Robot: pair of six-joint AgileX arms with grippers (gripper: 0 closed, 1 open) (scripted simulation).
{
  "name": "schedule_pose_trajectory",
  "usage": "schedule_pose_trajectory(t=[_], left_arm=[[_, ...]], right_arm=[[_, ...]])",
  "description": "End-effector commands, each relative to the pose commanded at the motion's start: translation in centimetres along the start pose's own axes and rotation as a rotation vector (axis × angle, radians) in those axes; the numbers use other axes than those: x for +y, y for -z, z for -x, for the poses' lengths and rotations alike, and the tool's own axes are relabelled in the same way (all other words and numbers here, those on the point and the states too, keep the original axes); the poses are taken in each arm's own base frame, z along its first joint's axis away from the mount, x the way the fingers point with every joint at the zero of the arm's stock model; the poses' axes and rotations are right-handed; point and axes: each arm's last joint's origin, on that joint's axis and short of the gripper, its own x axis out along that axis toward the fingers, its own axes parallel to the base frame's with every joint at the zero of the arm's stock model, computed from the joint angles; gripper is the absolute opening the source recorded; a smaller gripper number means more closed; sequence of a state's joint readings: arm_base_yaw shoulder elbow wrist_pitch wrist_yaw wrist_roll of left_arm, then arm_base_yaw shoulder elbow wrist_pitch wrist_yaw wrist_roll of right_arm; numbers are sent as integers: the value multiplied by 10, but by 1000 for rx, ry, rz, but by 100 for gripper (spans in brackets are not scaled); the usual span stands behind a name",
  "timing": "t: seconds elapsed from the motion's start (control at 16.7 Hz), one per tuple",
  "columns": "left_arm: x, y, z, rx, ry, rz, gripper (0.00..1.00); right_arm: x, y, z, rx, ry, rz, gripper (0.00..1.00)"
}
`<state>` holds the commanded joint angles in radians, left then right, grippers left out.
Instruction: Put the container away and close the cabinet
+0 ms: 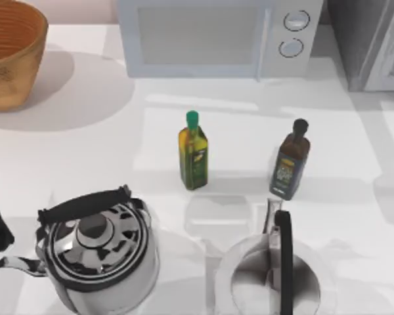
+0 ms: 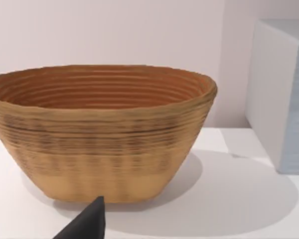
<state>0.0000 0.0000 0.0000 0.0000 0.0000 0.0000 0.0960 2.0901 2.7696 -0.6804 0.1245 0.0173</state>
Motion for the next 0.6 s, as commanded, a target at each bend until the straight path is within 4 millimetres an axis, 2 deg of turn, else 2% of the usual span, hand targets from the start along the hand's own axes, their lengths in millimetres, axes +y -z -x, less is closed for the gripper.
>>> schedule_pose_trajectory(t=[0.06,0.12,0.6], left_arm=[[0,0,0,0,0,0,100],[0,0,0,0,0,0,100],[0,0,0,0,0,0,100]], right_arm=[[0,0,0,0,0,0,98],[0,0,0,0,0,0,100],[1,0,0,0,-2,0,100]])
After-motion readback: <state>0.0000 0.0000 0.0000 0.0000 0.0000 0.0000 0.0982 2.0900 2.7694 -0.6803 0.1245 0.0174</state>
